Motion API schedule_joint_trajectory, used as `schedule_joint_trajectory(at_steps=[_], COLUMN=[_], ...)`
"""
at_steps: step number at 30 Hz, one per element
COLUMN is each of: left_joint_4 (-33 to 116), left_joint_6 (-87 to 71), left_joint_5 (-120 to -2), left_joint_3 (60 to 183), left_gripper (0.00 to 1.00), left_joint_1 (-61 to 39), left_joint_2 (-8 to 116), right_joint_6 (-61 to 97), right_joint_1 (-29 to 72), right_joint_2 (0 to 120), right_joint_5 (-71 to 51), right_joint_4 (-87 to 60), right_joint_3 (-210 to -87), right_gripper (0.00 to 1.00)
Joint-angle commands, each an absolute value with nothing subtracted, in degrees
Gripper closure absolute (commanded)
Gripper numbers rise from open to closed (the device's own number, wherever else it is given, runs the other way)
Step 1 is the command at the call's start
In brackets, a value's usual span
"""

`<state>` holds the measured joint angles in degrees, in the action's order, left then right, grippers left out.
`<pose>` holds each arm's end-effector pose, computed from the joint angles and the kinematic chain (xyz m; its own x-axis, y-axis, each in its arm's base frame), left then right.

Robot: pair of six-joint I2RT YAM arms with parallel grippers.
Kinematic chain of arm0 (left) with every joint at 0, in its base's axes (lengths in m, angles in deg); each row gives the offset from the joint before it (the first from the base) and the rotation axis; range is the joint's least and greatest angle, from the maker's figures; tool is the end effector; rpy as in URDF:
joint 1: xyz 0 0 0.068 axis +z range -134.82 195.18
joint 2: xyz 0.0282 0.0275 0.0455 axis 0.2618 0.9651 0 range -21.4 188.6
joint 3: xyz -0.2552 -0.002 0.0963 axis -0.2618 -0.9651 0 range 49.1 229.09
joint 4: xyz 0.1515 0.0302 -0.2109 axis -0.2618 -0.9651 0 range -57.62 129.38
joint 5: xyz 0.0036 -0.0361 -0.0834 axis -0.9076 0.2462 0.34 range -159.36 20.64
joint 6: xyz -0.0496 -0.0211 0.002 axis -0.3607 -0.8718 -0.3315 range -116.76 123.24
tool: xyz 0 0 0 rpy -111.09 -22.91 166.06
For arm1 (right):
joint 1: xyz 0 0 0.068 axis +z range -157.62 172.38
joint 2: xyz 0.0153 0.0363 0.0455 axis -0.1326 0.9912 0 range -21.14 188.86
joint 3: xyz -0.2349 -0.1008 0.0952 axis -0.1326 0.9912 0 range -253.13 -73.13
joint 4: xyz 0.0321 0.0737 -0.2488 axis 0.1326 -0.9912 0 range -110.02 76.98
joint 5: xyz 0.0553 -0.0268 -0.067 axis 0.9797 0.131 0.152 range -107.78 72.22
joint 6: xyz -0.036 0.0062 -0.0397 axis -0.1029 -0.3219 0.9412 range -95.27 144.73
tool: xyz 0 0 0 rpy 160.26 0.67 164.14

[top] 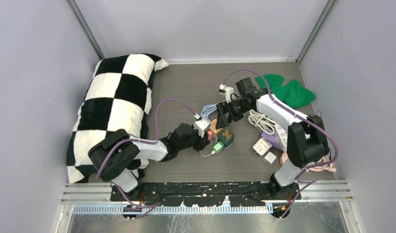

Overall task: Pull the plug off the socket
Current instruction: Remove the plug from the socket.

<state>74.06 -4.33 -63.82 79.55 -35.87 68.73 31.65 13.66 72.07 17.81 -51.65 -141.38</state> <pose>0.1830 -0.2318 0.1500 -0.3727 0.2523 -0.8930 0.7868 0.5961 -0.1599 0.2981 0.1385 0.2358 -0.7640 -0.4027 -0.5042 -0.6329 0.6198 0.4640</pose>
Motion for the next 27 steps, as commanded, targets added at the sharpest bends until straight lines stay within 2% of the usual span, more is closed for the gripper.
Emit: schedule_joint_trajectory(at_steps=[1,4,11,22,27], left_joint_4=[79.1,79.2,79.4,79.4,79.3], left_joint_6=[-5.7,-5.8,-6.3,-6.4,-6.3], left_joint_5=[-65.6,-65.8,-66.4,-66.8,-67.1], left_joint_3=[78.8,78.7,78.4,78.3,78.3], left_gripper=[0.66,0.70,0.87,0.99,0.99], left_joint_1=[-36.2,-36.2,-36.2,-36.2,-36.2], left_joint_2=[69.4,69.5,69.1,69.0,69.0], right_joint_6=[31.2,31.6,32.3,33.2,33.3], right_joint_1=[15.4,17.2,19.8,21.4,21.4], right_joint_2=[75.0,76.8,80.8,82.2,81.5], right_joint_5=[16.2,16.0,12.8,8.6,8.1], right_joint_4=[-51.6,-52.9,-54.8,-55.7,-55.2], right_joint_3=[-145.0,-146.9,-151.0,-152.0,-151.1], right_gripper=[0.11,0.09,0.08,0.12,0.17])
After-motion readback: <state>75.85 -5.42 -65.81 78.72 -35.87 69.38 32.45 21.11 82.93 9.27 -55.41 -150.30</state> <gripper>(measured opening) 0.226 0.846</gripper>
